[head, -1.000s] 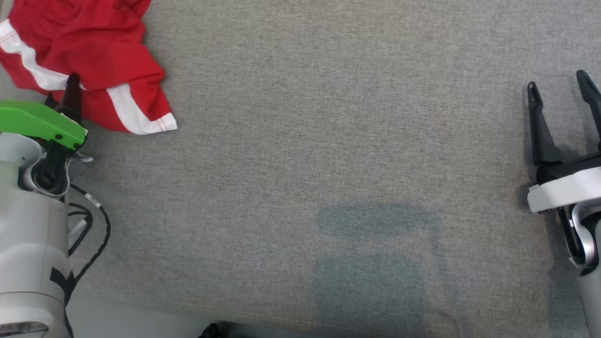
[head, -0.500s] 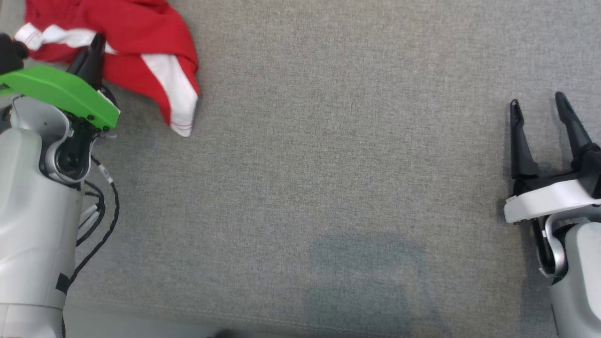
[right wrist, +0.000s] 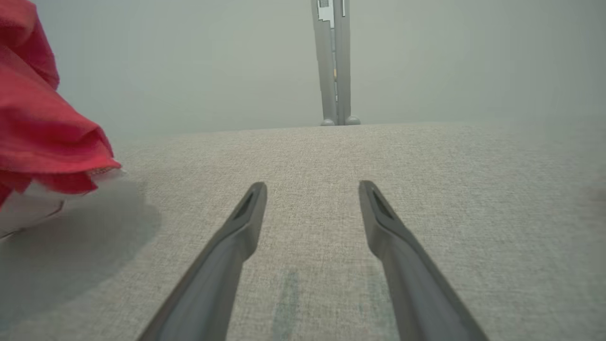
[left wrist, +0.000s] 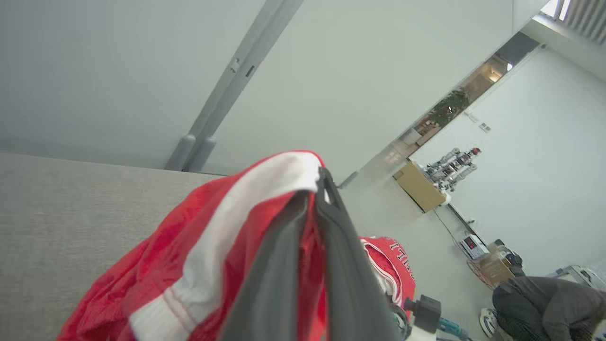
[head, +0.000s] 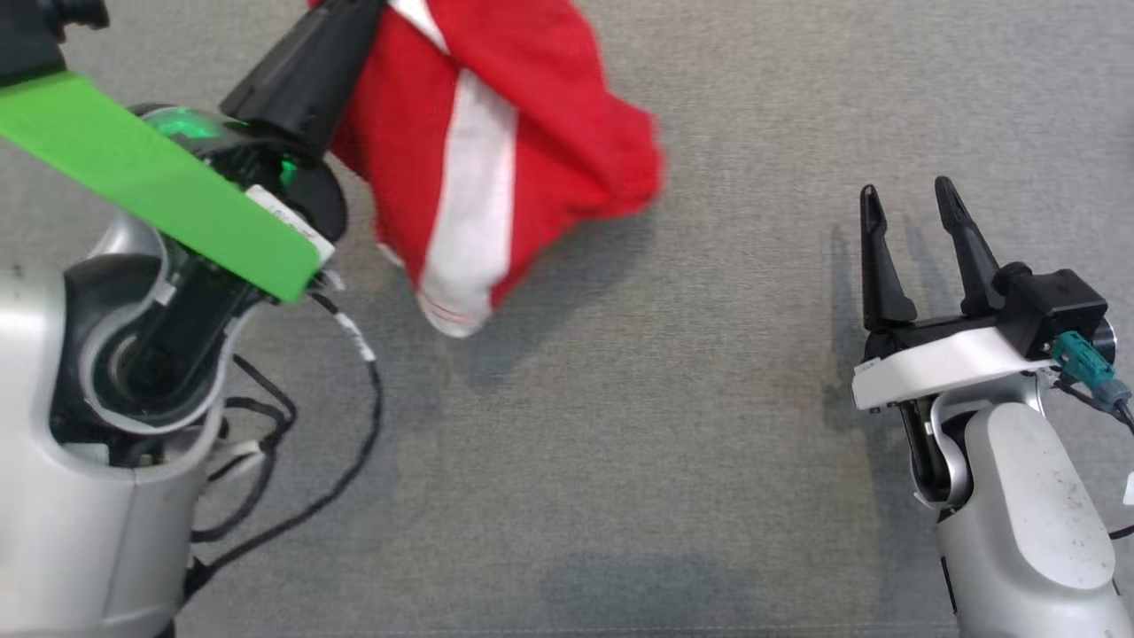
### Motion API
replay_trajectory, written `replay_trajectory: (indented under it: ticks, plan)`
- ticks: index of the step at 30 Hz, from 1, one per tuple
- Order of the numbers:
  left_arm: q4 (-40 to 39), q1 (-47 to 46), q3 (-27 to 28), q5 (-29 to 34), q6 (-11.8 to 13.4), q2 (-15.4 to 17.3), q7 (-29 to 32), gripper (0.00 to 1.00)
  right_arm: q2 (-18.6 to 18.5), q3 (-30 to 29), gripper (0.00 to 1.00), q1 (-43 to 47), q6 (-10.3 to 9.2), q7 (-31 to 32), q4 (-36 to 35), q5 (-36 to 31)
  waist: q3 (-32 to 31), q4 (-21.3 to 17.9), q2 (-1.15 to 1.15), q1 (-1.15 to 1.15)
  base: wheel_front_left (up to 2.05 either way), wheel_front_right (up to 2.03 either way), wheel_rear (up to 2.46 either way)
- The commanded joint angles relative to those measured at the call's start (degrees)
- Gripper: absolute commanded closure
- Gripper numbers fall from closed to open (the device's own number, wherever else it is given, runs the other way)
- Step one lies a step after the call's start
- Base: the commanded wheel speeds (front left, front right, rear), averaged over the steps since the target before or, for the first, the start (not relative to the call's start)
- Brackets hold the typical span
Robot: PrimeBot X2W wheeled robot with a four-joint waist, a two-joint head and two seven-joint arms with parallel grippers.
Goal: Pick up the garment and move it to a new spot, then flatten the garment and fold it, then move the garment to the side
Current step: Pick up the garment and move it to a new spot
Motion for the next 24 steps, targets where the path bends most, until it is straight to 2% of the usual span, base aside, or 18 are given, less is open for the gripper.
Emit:
replay_trajectory:
  ticks: [1,3,5,7,8,11,13,15,17,20,24]
  plan:
    - [-3.70,0.29,-0.61,-0.77,3.36,-2.09,0.50,1.00,0.29,-0.34,0.00,-0.36,-0.02,-0.22,-0.32,0.95,0.73,-8.25,0.00,0.00,0.00,0.00,0.00]
    - [-6.87,-0.50,-1.88,-0.50,7.06,-4.24,0.68,1.00,0.63,-0.56,0.00,-0.62,-0.02,-0.23,-0.72,1.55,1.26,-10.98,0.00,0.00,0.00,0.00,0.00]
    - [-8.31,-1.36,-3.96,1.44,9.54,-5.98,0.36,1.00,0.73,-0.74,0.00,-0.58,-0.02,-0.23,-0.96,2.83,1.62,-13.63,0.00,0.00,0.00,0.00,0.00]
    - [-7.59,-1.88,-5.53,3.54,11.17,-7.94,-1.34,1.00,0.75,-0.62,0.00,-0.30,-0.02,-0.24,-1.02,4.94,1.94,-16.07,0.00,0.00,0.00,0.00,0.00]
    - [-7.59,-1.88,-5.53,3.54,11.17,-7.94,-1.34,1.00,0.75,-0.62,0.00,-0.30,-0.02,-0.24,-1.02,4.94,1.94,-16.07,0.00,0.00,0.00,0.00,0.00]
    - [-3.10,-1.40,-6.64,5.84,12.00,-11.89,-6.08,1.00,0.80,-0.25,0.00,0.48,-0.02,-0.24,-1.04,6.83,2.55,-18.97,0.00,0.00,0.00,0.00,0.00]
    - [2.36,-0.47,-5.93,7.96,11.61,-13.02,-10.63,1.00,0.79,-0.11,0.00,1.02,-0.02,-0.24,-0.96,7.62,2.89,-20.49,0.00,0.00,0.00,0.00,0.00]
    - [8.74,1.41,-5.00,7.49,11.51,-14.86,-14.95,1.00,0.80,-0.05,0.00,1.32,-0.02,-0.24,-0.87,8.08,3.10,-21.67,0.00,0.00,0.00,0.00,0.00]
    - [14.35,2.37,-5.72,8.94,10.31,-15.26,-17.78,1.00,0.76,-0.22,0.00,1.56,-0.02,-0.24,-1.06,8.17,3.36,-22.28,0.00,0.00,0.00,0.00,0.00]
    - [21.92,4.95,-8.42,10.06,7.74,-15.49,-19.36,1.00,0.77,-0.94,0.00,2.33,-0.02,-0.24,-1.21,7.40,3.39,-22.20,0.00,0.00,0.00,0.00,0.00]
    - [27.76,6.52,-13.21,11.65,3.94,-16.07,-19.90,1.00,0.79,-1.80,0.00,2.70,-0.02,-0.24,-1.27,6.14,2.72,-20.92,0.00,0.00,0.00,0.00,0.00]
